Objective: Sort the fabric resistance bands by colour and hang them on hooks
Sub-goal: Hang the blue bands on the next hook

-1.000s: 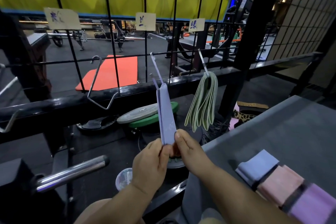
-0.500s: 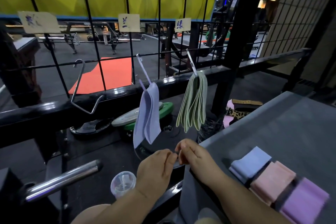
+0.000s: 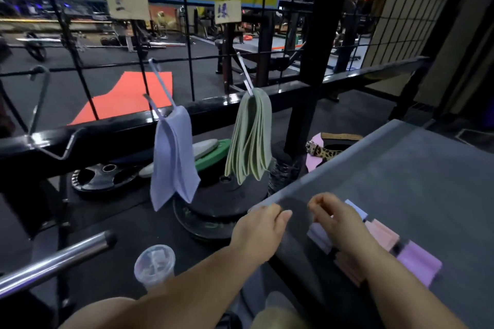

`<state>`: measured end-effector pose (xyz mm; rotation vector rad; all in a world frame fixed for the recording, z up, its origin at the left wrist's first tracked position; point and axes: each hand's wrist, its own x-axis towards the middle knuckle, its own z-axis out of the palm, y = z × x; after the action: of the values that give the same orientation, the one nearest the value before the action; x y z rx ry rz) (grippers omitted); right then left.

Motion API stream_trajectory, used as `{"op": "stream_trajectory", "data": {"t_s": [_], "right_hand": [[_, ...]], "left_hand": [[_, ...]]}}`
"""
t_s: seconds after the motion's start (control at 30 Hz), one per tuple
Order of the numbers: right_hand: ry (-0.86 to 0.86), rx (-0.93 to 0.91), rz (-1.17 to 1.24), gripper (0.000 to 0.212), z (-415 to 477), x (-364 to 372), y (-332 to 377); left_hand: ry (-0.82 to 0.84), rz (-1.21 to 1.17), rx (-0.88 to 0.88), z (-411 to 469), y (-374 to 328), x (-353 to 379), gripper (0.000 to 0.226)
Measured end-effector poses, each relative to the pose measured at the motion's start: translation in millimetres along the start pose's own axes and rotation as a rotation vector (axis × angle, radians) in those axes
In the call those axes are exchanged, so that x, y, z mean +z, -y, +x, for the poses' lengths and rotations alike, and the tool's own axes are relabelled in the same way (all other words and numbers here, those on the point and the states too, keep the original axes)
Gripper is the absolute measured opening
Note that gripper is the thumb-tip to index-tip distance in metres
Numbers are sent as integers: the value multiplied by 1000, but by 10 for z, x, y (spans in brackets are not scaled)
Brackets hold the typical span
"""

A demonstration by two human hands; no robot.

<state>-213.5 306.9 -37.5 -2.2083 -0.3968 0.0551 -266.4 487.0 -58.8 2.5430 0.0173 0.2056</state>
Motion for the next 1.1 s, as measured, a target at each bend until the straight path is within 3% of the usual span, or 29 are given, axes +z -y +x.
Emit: {"op": "stream_trajectory", "data": {"t_s": [0.1,0.27,0.67,0.97,1.1], "right_hand": [[4,8,-145,17,32,-173,-209],[180,66,-263,20,30,-385,-391],[399,68,-205,45,31,-542,-366],[188,-18,-23,36,71,-553,-244],[66,-106,99,36,68,-614,-58]], "left_hand": [[52,-16,14,91,-117,112,33],[102,29,53,167,-256,260,28],[153,-48,32,254,-309,380,23],[51,-392,-97,367,-431,234,18],[-20,-614,-5,347,-543,-31,25]]}}
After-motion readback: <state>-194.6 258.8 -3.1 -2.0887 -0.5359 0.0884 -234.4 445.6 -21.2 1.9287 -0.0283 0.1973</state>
